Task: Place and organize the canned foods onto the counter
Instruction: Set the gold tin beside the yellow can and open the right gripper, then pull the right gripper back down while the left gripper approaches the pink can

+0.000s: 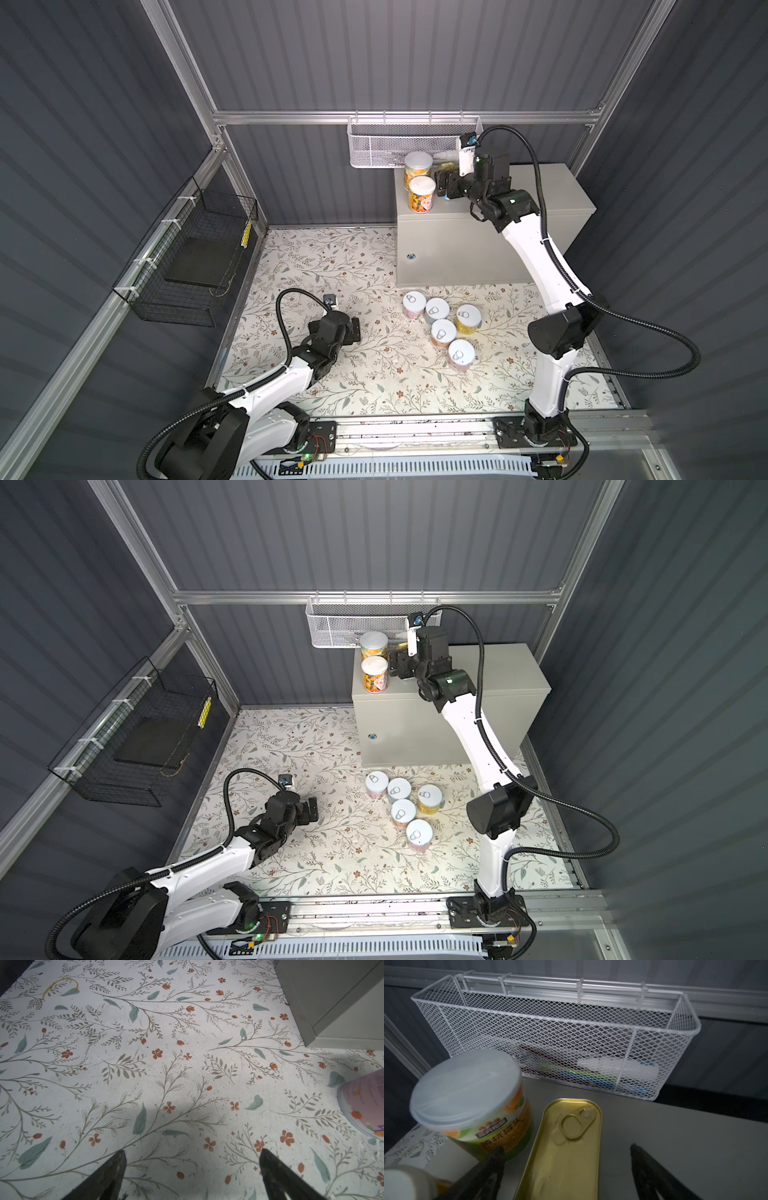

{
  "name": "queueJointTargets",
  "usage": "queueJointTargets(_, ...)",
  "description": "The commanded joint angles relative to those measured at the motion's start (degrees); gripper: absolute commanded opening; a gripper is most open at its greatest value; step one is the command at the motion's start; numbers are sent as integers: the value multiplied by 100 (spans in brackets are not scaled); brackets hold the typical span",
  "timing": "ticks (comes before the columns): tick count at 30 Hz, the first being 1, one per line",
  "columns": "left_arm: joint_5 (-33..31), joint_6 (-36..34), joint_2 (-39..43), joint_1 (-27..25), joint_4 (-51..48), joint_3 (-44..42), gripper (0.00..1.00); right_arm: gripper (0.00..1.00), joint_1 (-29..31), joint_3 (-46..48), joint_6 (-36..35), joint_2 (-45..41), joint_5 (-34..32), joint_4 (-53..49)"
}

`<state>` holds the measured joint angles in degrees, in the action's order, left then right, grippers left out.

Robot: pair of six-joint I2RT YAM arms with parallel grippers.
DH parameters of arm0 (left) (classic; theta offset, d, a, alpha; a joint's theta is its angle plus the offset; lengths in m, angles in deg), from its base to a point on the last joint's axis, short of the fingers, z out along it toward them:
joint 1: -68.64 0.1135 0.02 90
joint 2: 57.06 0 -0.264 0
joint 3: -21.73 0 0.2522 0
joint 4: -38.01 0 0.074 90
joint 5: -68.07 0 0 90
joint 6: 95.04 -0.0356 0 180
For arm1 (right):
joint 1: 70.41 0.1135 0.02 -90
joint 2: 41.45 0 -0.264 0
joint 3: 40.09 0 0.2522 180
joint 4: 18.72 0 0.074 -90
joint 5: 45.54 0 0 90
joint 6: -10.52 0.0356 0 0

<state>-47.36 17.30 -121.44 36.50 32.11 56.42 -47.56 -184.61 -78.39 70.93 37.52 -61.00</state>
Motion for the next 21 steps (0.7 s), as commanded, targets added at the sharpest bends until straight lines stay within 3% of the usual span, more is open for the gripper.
queueJointTargets(1, 29, 21, -77, 24, 93, 157, 100, 99, -29, 277, -98, -332, -179, 246)
queueJointTargets(11, 89, 0, -154, 24, 152, 159, 100, 99, -21, 2022, 258, -2044, -600, 867)
queueJointTargets(14, 76, -55, -221, 24, 189, 165, 100, 99, -10, 2483, 650, -2615, -562, 655)
queueJointTargets(21, 53, -100, -388, 24, 319, 184, 100, 99, 91, 3370, 1311, -3621, -205, -873)
